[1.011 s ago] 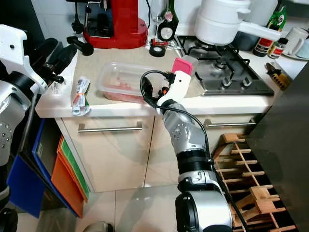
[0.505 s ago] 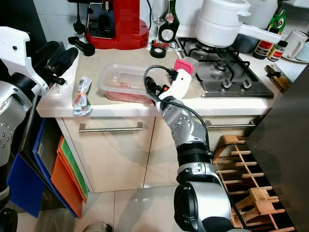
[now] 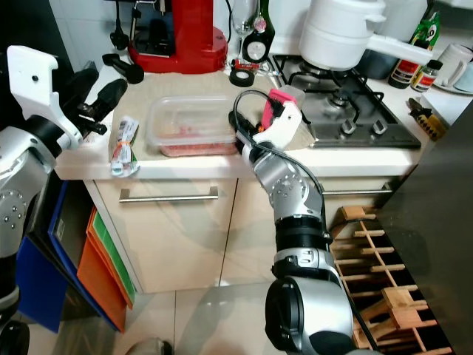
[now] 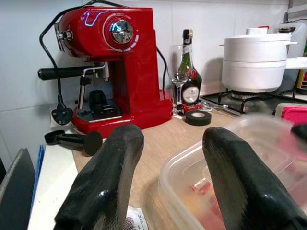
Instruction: Restocking fridge
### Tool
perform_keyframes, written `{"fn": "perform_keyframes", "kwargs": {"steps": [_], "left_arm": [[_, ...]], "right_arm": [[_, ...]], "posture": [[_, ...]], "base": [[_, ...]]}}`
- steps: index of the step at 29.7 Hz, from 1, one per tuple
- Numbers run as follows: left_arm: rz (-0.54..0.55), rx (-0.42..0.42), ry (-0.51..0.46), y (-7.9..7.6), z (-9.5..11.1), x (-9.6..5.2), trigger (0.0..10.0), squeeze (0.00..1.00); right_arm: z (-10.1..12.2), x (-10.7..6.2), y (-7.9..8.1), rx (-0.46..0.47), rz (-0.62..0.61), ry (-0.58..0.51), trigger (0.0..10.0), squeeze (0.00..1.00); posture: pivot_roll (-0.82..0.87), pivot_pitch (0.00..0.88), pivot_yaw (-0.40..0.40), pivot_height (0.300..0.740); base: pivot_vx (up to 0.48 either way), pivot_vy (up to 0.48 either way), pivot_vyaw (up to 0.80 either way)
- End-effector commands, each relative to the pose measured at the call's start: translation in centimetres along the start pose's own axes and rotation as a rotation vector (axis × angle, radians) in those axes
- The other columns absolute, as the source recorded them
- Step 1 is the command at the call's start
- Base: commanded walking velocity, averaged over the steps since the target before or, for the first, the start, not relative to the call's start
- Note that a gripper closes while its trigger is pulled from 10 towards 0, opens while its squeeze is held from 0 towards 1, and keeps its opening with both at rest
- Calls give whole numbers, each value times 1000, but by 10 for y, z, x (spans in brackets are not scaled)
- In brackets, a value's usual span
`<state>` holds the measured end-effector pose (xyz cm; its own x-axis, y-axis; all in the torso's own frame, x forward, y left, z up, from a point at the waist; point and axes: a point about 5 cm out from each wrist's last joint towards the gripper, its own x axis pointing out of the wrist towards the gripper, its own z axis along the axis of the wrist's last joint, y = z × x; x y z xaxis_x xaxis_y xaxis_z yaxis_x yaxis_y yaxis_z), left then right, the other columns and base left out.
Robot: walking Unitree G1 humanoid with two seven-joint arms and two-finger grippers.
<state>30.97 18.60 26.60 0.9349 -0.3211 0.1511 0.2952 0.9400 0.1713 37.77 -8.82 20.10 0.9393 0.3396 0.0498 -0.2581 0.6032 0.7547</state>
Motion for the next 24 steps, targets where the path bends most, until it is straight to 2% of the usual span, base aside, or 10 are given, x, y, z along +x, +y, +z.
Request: {"fn": "perform_keyframes", "kwargs": {"steps": [1,4,7,9,18,20,23,24], "left_arm": [[-16,8,-4,-5,0,1,10000,0],[-18,11,-5,-6,-1,2,10000,0],[-4,8,-3,-5,-4,3,10000,0],[-23,-5,20,-14,-14,3,10000,0],[-32,-35,38,-23,-23,7,10000,0],[-42,-95,56,-27,-27,7,10000,0],[-40,-283,94,-29,-35,2,10000,0],[-40,-333,81,-29,-33,0,10000,639]], "right_arm": [[13,1,14,-37,56,-52,0,0],[26,1,21,-113,85,-115,0,0],[37,-1,20,-182,78,-173,0,0],[44,-3,20,-215,79,-214,0,0],[47,-5,19,-232,73,-251,0,0],[45,-4,17,-273,55,-243,0,0],[47,-7,11,-383,12,-259,78,0],[48,-9,11,-431,4,-277,3765,0]], "posture": [[142,0,-72,740],[149,0,-71,740],[147,0,-66,740],[141,0,-63,740],[129,0,-58,740],[131,0,-61,740],[131,0,-61,740],[131,0,-60,740]], "base": [[0,0,0],[0,0,0],[0,0,0],[0,0,0],[0,0,0],[0,0,0],[0,0,0],[0,0,0]]}}
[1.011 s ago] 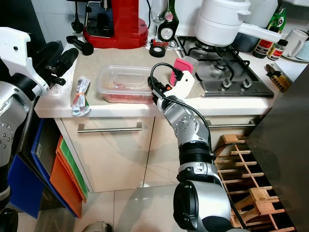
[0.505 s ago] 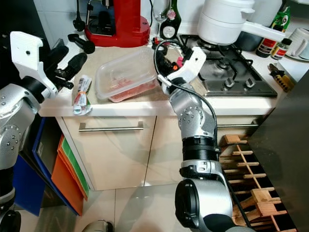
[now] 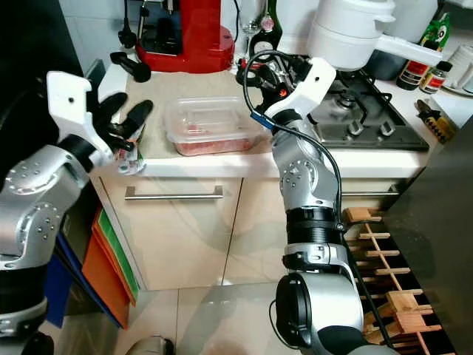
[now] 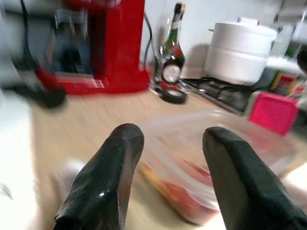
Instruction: Restocking fridge
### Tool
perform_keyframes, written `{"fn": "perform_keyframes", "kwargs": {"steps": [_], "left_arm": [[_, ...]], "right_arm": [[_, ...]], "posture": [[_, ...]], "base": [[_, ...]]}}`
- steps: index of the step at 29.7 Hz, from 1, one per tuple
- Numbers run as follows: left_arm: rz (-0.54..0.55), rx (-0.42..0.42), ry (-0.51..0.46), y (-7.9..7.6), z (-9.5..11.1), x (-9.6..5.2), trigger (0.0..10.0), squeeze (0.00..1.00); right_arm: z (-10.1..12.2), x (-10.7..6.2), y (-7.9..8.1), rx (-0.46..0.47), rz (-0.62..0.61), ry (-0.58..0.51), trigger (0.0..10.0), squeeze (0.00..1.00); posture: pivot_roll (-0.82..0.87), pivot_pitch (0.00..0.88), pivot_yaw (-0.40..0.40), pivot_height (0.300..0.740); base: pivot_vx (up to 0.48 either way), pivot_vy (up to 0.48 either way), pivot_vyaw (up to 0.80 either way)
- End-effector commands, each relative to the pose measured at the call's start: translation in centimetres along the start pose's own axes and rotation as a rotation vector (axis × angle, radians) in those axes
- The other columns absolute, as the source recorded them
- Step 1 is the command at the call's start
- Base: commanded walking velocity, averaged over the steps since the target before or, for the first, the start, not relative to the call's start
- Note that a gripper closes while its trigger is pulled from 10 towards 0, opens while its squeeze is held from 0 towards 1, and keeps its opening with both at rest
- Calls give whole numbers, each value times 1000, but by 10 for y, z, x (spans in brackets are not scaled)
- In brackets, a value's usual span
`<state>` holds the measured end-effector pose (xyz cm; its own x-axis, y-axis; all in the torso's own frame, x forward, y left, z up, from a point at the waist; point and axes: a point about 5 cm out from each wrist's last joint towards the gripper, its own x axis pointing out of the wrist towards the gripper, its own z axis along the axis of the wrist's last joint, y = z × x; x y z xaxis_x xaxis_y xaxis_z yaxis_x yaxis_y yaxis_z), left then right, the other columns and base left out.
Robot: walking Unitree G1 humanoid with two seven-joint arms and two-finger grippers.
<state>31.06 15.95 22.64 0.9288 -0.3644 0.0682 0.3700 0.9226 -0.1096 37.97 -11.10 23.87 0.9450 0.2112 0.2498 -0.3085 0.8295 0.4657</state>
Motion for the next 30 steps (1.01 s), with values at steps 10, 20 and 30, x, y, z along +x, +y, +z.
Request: {"fn": "perform_keyframes", "kwargs": {"steps": [10,20,30], "left_arm": [[16,-113,-55,0,15,-4,10000,1000],[68,-323,59,11,-4,5,10000,1000],[97,-379,119,20,-14,24,10000,1000]], "right_arm": [[5,-21,-9,-399,-47,-124,10000,0],[-15,-34,-24,-386,-120,-50,10000,0],[-27,-42,-48,-205,-231,32,10000,0]], "posture": [[126,0,-54,740],[91,0,-46,740],[67,0,-36,740]], "base": [[0,0,0],[0,0,0],[0,0,0]]}}
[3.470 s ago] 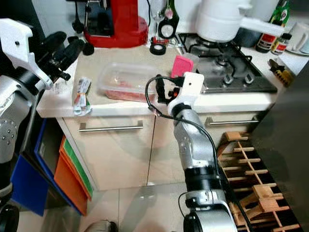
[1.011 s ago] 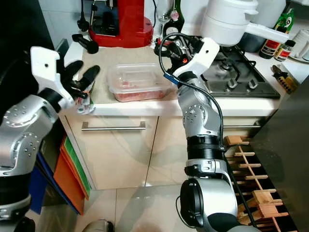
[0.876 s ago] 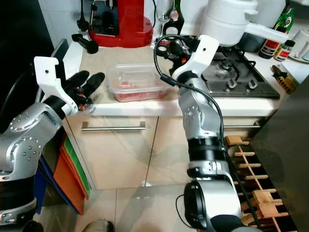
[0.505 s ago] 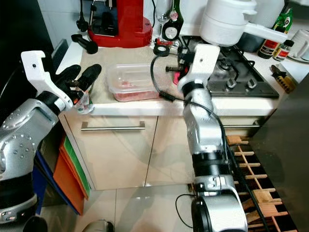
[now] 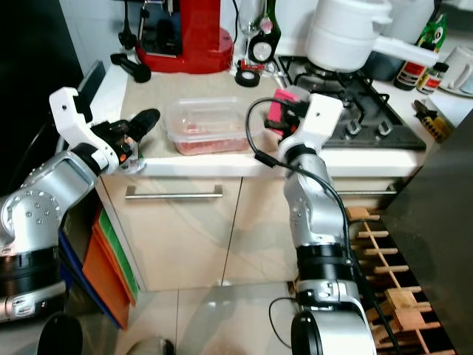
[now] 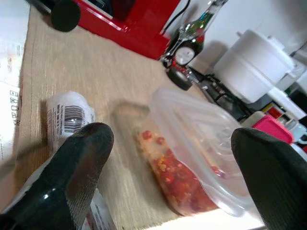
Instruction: Restocking fridge
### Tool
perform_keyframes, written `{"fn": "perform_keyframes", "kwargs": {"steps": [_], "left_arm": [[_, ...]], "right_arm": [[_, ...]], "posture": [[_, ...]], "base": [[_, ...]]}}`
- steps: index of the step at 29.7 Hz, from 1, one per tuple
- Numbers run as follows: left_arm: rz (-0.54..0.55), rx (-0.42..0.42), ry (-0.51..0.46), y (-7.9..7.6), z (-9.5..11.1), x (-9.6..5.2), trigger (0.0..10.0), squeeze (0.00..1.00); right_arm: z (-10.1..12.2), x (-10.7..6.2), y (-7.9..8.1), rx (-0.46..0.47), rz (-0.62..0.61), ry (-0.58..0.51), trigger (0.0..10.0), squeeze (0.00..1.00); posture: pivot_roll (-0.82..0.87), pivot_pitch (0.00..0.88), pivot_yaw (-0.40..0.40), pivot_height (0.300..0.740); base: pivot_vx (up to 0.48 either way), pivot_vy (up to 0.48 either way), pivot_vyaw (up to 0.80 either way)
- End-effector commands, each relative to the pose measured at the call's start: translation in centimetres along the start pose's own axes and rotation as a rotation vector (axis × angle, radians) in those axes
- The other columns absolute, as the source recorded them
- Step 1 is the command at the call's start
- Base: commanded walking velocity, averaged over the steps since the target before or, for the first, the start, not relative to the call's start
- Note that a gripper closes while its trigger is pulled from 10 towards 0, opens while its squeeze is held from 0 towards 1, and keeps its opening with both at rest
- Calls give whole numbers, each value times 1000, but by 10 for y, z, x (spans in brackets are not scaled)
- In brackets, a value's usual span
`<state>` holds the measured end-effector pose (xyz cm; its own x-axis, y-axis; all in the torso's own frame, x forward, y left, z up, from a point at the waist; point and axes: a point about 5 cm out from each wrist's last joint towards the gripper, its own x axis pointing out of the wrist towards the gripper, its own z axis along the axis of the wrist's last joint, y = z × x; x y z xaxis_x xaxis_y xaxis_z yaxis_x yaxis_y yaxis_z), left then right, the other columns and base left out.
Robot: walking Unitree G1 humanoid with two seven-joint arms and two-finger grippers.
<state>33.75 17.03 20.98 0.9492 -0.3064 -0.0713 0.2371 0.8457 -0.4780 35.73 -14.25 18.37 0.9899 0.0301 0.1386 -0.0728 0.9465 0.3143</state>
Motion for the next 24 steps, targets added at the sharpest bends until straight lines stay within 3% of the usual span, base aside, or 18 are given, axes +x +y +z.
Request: {"fn": "perform_keyframes", "kwargs": {"steps": [1,6,17,20,21,24], "left_arm": [[-13,8,7,-4,2,6,10000,1000],[-22,14,23,-6,4,18,10000,1000],[-8,16,63,-3,-2,27,10000,1000],[-53,-52,58,-8,-2,32,10000,1000],[-68,-85,50,-10,-1,33,10000,0],[-77,-111,45,-11,0,34,10000,0]], "right_arm": [[0,0,-4,21,-19,9,10000,0],[-3,-4,-6,62,-37,31,10000,0],[-6,-9,-7,67,-43,48,10000,0],[-6,-10,-6,69,-42,54,10000,0],[-5,-11,-6,69,-43,53,10000,0],[-4,-11,-6,67,-45,49,10000,0]], "posture": [[64,0,-34,740],[51,0,-22,740],[42,6,-17,740],[37,9,-18,740],[34,9,-17,740],[30,9,-17,740]], "base": [[0,0,0],[0,0,0],[0,0,0],[0,0,0],[0,0,0],[0,0,0]]}}
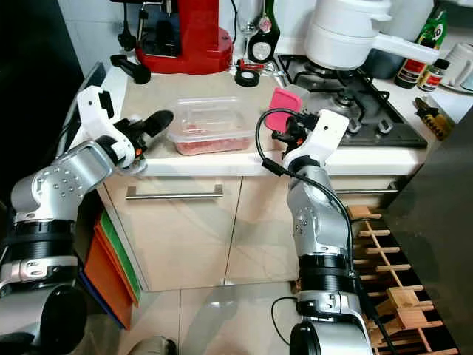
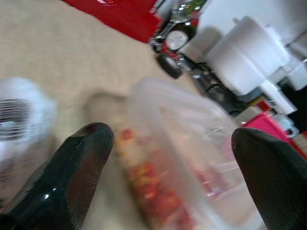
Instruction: Restocking fridge
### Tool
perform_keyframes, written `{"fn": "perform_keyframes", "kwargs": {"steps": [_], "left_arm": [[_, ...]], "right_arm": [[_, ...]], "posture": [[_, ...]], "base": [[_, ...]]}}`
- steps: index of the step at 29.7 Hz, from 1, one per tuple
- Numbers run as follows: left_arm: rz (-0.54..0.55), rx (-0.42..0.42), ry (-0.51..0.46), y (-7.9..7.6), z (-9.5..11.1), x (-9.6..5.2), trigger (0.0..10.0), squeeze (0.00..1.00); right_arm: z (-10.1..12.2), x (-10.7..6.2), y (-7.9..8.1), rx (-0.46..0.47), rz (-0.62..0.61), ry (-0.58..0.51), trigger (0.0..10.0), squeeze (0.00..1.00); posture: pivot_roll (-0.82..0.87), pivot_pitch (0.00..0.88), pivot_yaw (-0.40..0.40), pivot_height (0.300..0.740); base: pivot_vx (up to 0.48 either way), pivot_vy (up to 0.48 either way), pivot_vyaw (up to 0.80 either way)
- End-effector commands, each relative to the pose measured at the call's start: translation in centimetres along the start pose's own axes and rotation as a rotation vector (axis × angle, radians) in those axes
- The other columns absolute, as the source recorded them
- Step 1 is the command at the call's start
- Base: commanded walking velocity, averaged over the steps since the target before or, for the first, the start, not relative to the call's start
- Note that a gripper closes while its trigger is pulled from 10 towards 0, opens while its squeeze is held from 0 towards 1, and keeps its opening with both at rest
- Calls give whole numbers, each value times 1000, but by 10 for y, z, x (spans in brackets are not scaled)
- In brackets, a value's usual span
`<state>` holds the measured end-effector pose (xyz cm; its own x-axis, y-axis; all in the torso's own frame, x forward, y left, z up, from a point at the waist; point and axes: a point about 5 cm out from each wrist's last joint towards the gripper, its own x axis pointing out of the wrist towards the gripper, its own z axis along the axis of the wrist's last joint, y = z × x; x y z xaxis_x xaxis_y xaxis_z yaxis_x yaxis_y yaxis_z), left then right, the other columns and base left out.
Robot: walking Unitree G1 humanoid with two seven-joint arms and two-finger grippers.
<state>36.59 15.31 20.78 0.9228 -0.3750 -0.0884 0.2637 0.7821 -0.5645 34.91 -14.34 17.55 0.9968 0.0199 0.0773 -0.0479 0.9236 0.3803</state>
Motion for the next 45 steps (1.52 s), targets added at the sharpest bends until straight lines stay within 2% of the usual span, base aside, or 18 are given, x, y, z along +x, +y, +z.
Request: {"fn": "perform_keyframes", "kwargs": {"steps": [1,5,9,11,12,13,16,18,19,20,23,26,32,33,37,41,43,45], "left_arm": [[-32,-25,-4,-5,3,2,10000,0],[-32,-54,12,-6,-2,5,10000,0],[-11,-21,51,-6,-10,7,10000,0],[7,-10,75,-5,-15,10,10000,0],[7,-10,75,-5,-15,10,10000,0],[14,-5,82,-4,-17,11,10000,0],[15,0,96,-4,-20,13,10000,0],[12,-2,99,-3,-20,14,10000,0],[12,-2,100,-3,-20,15,10000,0],[12,-2,100,-3,-20,15,10000,0],[-3,-25,103,-7,-21,20,10000,0],[-11,-31,102,-9,-21,23,10000,0],[4,-13,114,-8,-24,26,10000,0],[9,-3,122,-6,-25,25,0,0],[24,17,133,-2,-29,25,0,0],[2,-14,95,-1,-28,25,0,0],[-51,-52,52,-3,-24,27,0,0],[-66,-60,41,-4,-22,28,0,0]], "right_arm": [[3,-2,-3,0,-15,-6,10000,0],[4,-4,-2,-1,-16,-8,10000,0],[6,-13,-4,-20,-4,3,10000,0],[2,-38,-15,-135,26,32,10000,0],[2,-38,-15,-135,26,32,10000,0],[0,-47,-20,-180,30,38,10000,0],[1,-79,-28,-352,60,-4,10000,0],[-2,-102,-23,-447,135,-17,10000,0],[-3,-109,-21,-471,161,-13,10000,0],[-3,-109,-21,-471,161,-13,10000,0],[-17,-138,-15,-537,276,41,10000,0],[-25,-146,-14,-563,320,60,10000,0],[-27,-140,-19,-580,299,63,10000,0],[-27,-138,-19,-580,296,62,10000,0],[-28,-135,-18,-574,293,62,10000,0],[-31,-136,-15,-527,298,70,10000,0],[-30,-135,-14,-415,277,84,10000,0],[-30,-134,-15,-382,264,89,10000,0]], "posture": [[29,7,-16,740],[23,5,-16,740],[24,0,-23,740],[14,1,-25,740],[14,1,-25,740],[10,2,-26,740],[-12,4,-27,740],[-34,3,-24,740],[-34,3,-24,740],[-34,3,-24,740],[-45,0,-24,740],[-50,0,-24,740],[-39,0,-31,740],[-37,0,-30,740],[-33,0,-30,740],[-30,11,-31,740],[-28,21,-32,740],[-28,21,-32,740]], "base": [[0,0,0],[0,0,0],[0,0,0],[0,0,0],[0,0,0],[0,0,0],[0,0,0],[0,0,0],[0,0,0],[0,0,0],[0,0,0],[0,0,0],[0,0,0],[0,0,0],[0,0,0],[0,0,0],[0,0,0],[0,0,0]]}}
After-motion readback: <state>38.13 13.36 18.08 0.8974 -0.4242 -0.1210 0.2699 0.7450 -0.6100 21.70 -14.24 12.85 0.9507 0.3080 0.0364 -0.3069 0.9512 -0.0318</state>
